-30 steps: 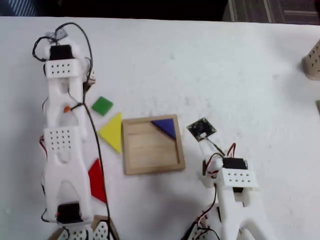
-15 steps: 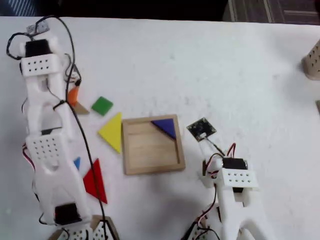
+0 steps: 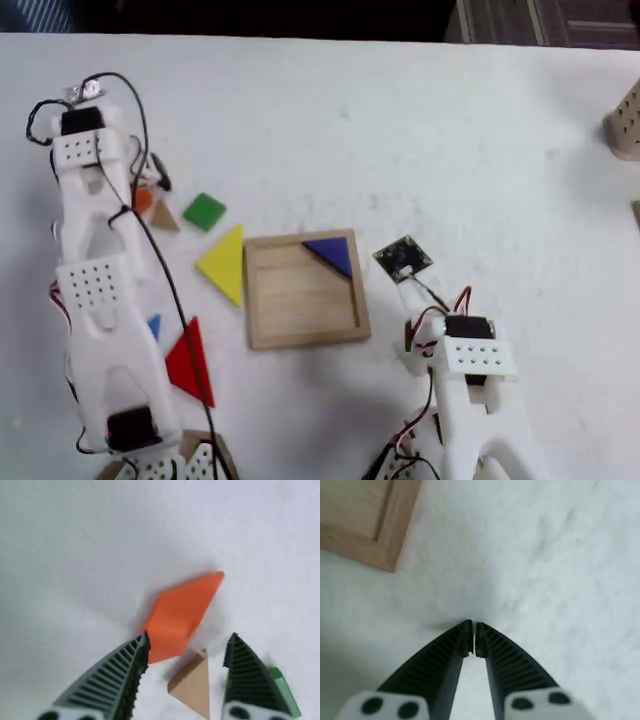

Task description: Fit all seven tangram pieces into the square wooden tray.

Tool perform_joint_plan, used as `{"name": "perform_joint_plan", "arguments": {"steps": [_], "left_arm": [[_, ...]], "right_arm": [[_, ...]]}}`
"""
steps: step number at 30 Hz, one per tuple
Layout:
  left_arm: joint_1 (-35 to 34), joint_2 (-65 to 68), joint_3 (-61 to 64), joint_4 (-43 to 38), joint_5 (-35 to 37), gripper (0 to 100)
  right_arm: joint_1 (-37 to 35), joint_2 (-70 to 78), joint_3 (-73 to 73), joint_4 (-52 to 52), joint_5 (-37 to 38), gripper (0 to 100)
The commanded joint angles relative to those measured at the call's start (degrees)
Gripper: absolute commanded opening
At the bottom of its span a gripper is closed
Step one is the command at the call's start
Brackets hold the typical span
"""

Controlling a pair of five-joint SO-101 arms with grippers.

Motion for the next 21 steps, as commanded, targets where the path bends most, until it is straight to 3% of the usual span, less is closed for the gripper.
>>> {"name": "perform_joint_plan", "arguments": {"steps": [1, 5, 14, 21], "left_arm": [[-1.5, 0.3, 0.1, -1.0, -0.9, 14], [-1.7, 0.2, 0.1, -0.7, -1.0, 7], [-2.2, 0.7, -2.8, 1.4, -4.6, 28], [-2.2, 0.7, -3.0, -0.6, -4.7, 25]], "right_arm": [[-0.7, -2.1, -0.3, -0.8, 0.6, 1.8], [-0.7, -2.1, -0.3, -0.8, 0.6, 1.8], [-0.7, -2.1, -0.3, -0.8, 0.6, 1.8], [-0.7, -2.1, -0.3, -0.8, 0.6, 1.8]]}}
